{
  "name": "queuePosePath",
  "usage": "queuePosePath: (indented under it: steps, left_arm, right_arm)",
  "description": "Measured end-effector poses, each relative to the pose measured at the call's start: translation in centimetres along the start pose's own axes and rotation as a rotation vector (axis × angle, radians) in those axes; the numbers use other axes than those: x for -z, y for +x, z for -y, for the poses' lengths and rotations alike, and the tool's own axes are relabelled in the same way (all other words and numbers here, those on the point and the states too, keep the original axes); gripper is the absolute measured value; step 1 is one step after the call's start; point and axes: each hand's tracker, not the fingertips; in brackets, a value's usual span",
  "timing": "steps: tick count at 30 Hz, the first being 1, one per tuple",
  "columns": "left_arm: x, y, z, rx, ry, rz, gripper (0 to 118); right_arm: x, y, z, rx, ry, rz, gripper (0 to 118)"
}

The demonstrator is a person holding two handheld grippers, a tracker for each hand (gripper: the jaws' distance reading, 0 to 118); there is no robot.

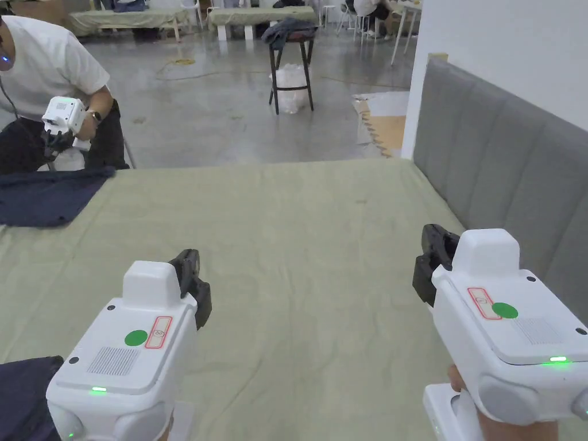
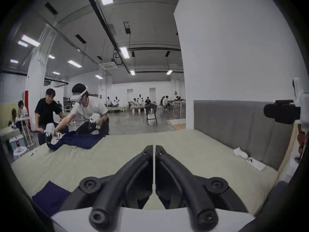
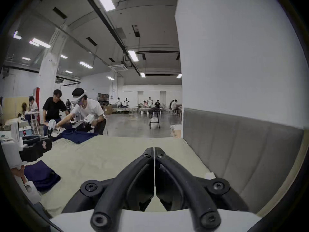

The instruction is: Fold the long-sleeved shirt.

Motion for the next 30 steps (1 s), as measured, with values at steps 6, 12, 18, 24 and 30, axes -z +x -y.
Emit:
queuePosePath:
  steps: [6, 12, 18, 24, 30]
  left_arm:
    - [-1.1, -0.2, 2.3, -0.004, -0.041, -0.04, 7]
    - [-1.4, -0.8, 2.8, -0.001, -0.051, -0.055, 7]
    - [-1.7, -1.0, 2.6, -0.02, -0.038, -0.054, 35]
    - [-1.9, -1.3, 3.1, -0.008, -0.009, -0.049, 110]
    - [-1.6, -2.0, 3.4, -0.003, -0.028, -0.071, 111]
  right_arm:
    - [-0.5, -0.3, 3.6, -0.054, -0.01, 0.063, 0]
    - [-0.7, -0.5, 3.6, -0.077, -0.014, 0.047, 0]
    - [-1.0, -0.7, 2.7, -0.057, -0.007, 0.032, 7]
    - [-0.7, -1.2, 3.4, -0.083, -0.029, 0.022, 118]
    - [-0.5, -1.3, 3.8, -0.084, -0.03, 0.014, 118]
